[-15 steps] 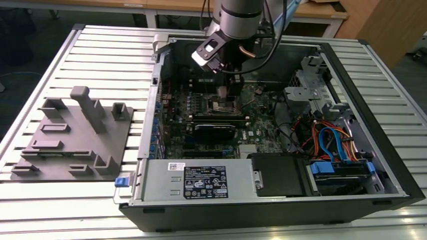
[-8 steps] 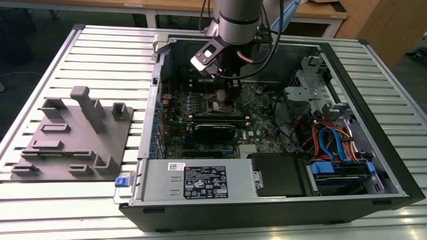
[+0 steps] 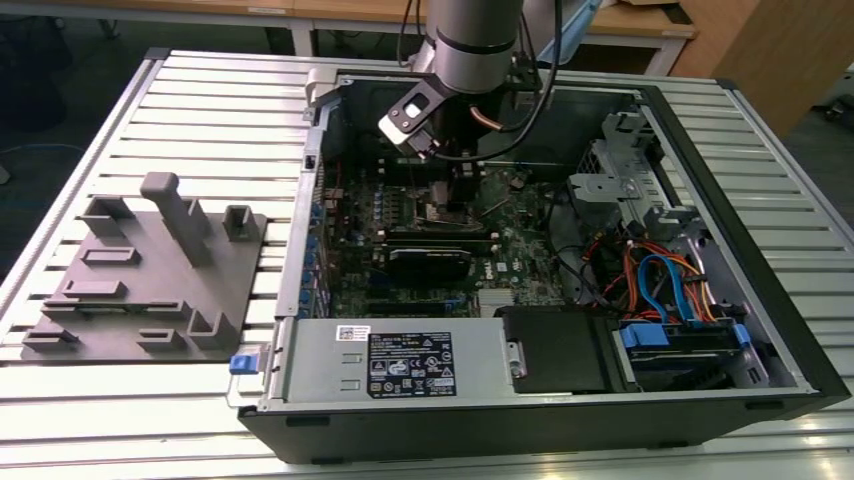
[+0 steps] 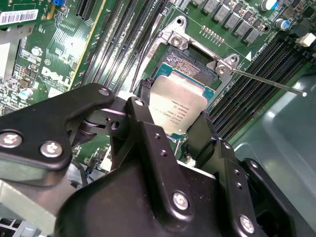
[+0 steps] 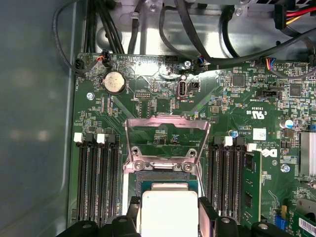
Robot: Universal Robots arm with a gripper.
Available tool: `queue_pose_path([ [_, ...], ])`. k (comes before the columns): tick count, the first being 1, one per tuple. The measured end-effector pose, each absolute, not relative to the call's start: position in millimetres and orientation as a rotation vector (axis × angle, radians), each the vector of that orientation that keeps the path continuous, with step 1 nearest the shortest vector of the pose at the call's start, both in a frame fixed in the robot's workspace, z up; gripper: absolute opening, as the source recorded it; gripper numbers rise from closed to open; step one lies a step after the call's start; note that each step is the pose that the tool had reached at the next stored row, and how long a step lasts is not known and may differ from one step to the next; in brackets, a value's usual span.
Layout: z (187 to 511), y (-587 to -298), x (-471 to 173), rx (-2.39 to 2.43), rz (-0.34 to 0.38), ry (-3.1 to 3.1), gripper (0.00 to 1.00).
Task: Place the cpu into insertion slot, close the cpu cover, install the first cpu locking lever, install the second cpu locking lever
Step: 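Place the cpu into insertion slot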
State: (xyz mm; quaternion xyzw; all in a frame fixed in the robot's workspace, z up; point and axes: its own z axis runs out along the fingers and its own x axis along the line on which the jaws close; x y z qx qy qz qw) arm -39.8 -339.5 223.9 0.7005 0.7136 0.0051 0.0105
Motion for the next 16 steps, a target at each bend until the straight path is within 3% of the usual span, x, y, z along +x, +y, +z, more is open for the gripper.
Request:
queue_pose_path([
  [16,216.0,-339.5,-39.8,2.186,0.016,2.227,0.54],
])
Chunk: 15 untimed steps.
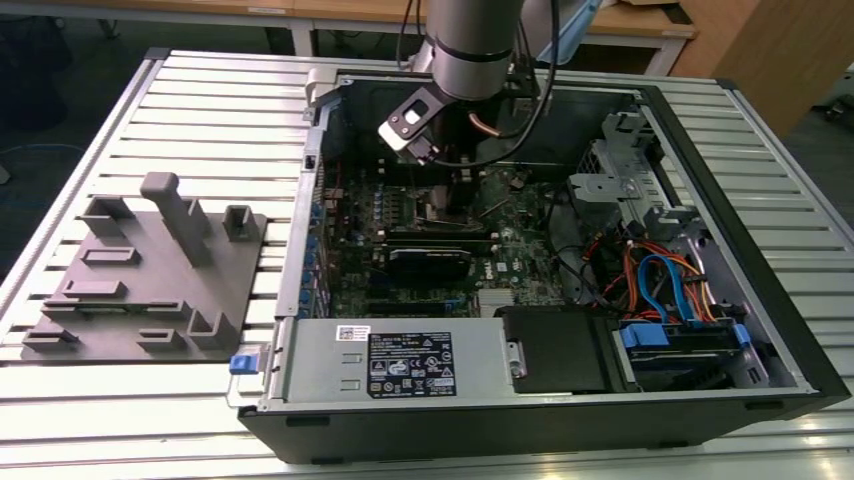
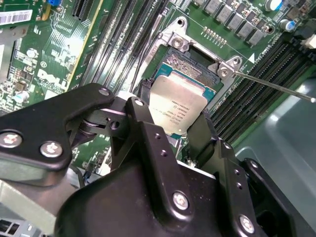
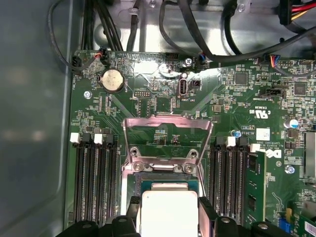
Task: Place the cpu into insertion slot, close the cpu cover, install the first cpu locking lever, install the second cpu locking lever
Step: 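Place the cpu into insertion slot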
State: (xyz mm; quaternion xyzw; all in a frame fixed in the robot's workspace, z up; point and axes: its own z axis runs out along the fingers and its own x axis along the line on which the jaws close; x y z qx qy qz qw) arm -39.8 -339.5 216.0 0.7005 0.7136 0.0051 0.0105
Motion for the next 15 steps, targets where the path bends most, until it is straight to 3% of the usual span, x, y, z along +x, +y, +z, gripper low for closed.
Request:
queue_pose_path([
  [15,204.7,-339.3,-42.0,2.197,0.016,2.217,0.54],
])
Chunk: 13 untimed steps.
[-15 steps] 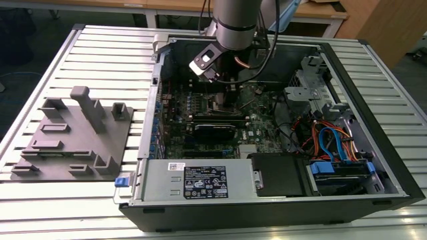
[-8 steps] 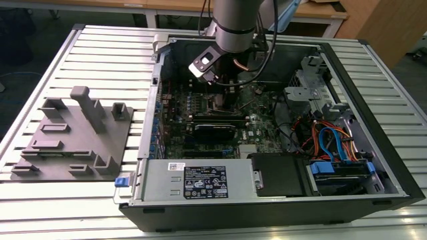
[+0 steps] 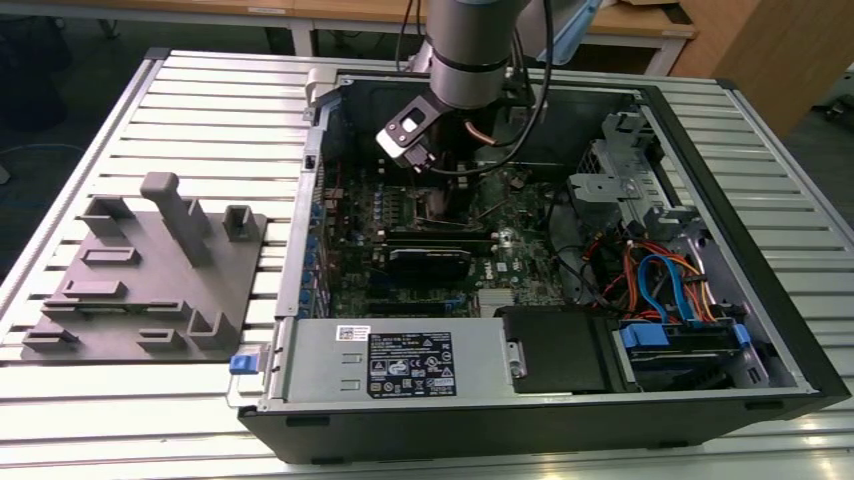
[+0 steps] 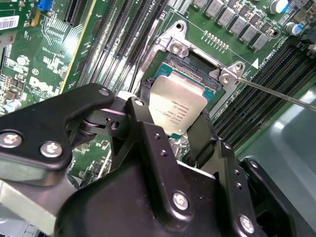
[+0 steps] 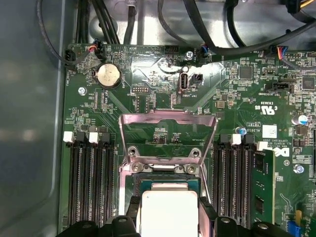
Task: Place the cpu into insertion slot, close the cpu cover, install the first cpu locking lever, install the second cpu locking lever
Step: 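Place the cpu into insertion slot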
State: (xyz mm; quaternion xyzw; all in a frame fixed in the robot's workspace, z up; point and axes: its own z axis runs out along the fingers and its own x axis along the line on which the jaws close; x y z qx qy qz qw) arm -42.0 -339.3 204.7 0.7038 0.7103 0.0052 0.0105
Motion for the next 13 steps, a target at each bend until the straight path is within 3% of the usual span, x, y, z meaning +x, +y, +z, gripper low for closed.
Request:
queue_pose_path([
  [13,197.2,-338.1,-43.8,2.204,0.018,2.211,0.54],
])
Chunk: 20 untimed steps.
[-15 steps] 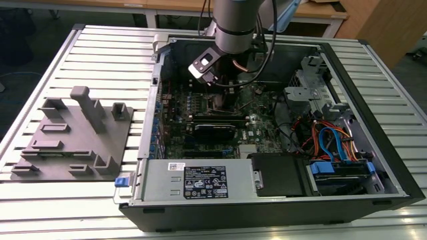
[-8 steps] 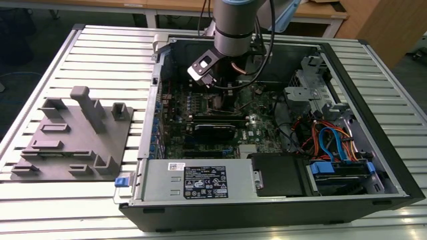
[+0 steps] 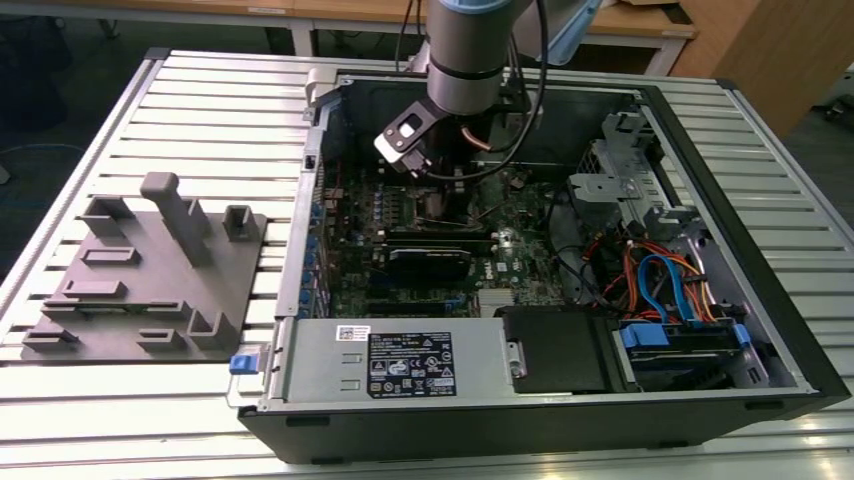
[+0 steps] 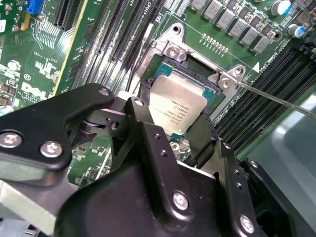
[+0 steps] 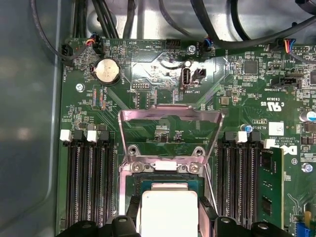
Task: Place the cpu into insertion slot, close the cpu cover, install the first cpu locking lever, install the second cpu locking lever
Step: 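Place the cpu into insertion slot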
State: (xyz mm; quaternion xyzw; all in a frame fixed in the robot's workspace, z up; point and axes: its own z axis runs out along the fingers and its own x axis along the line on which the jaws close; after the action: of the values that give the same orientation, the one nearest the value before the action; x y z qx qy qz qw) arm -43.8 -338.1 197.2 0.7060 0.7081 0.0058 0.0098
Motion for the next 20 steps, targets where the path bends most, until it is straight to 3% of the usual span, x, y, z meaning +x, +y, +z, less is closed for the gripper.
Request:
queue_pose_path([
  [20,193.2,-336.6,-43.5,2.213,0.02,2.204,0.54],
])
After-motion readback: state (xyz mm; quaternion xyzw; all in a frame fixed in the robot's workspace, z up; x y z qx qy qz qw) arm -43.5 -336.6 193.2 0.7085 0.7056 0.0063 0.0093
